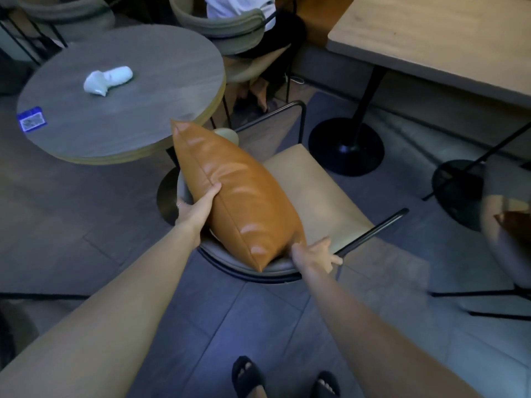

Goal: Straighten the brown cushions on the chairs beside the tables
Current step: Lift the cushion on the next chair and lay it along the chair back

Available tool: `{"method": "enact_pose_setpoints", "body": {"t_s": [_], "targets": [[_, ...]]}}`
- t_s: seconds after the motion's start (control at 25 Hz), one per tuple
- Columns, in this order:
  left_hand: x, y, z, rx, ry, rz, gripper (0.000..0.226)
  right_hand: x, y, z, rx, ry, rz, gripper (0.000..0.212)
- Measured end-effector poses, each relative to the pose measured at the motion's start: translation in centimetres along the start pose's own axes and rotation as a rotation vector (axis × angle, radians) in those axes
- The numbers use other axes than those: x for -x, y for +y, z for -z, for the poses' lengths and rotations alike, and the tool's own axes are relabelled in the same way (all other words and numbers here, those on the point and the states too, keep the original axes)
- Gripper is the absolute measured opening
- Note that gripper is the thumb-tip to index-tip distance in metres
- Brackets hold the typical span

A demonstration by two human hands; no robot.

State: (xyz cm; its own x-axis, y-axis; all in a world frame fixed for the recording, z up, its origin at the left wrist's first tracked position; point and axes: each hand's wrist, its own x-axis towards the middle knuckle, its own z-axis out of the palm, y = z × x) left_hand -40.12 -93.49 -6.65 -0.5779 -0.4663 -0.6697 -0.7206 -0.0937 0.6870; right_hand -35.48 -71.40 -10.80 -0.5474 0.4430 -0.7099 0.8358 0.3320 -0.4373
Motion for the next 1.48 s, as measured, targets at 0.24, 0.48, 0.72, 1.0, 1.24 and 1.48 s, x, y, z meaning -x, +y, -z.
{"method": "enact_pose_setpoints", "body": {"t_s": [0.24,0.48,0.72,1.0,1.24,1.48], "targets": [[-1.8,1.0,-3.1,-0.028,0.018,-0.003,0.155,-2.6,-0.4,1.8,-0.039,0.06,0.073,0.06],[-2.0,2.1,-8.7,0.101,-0.015,0.039,0.161,-8.9,-2.4,7.6,-0.003,0.074,0.172,0.083],[-2.2,4.5,-16.1,0.225,-0.156,0.147,0.171,-12.3,-3.7,9.7,-0.473,0.143,0.054,0.109],[-2.4,7.6,-23.5,0.219,-0.261,0.153,0.164,-19.4,-5.9,16.0,-0.544,0.12,0.089,0.07],[-0.2,9.2,-31.2,0.229,-0.158,0.2,0.153,-23.0,-7.8,21.1,-0.506,0.181,0.087,0.095],[3.1,9.2,-37.1,0.202,-0.027,0.297,0.132,-25.3,-5.6,20.2,-0.686,0.275,0.067,0.085]]}}
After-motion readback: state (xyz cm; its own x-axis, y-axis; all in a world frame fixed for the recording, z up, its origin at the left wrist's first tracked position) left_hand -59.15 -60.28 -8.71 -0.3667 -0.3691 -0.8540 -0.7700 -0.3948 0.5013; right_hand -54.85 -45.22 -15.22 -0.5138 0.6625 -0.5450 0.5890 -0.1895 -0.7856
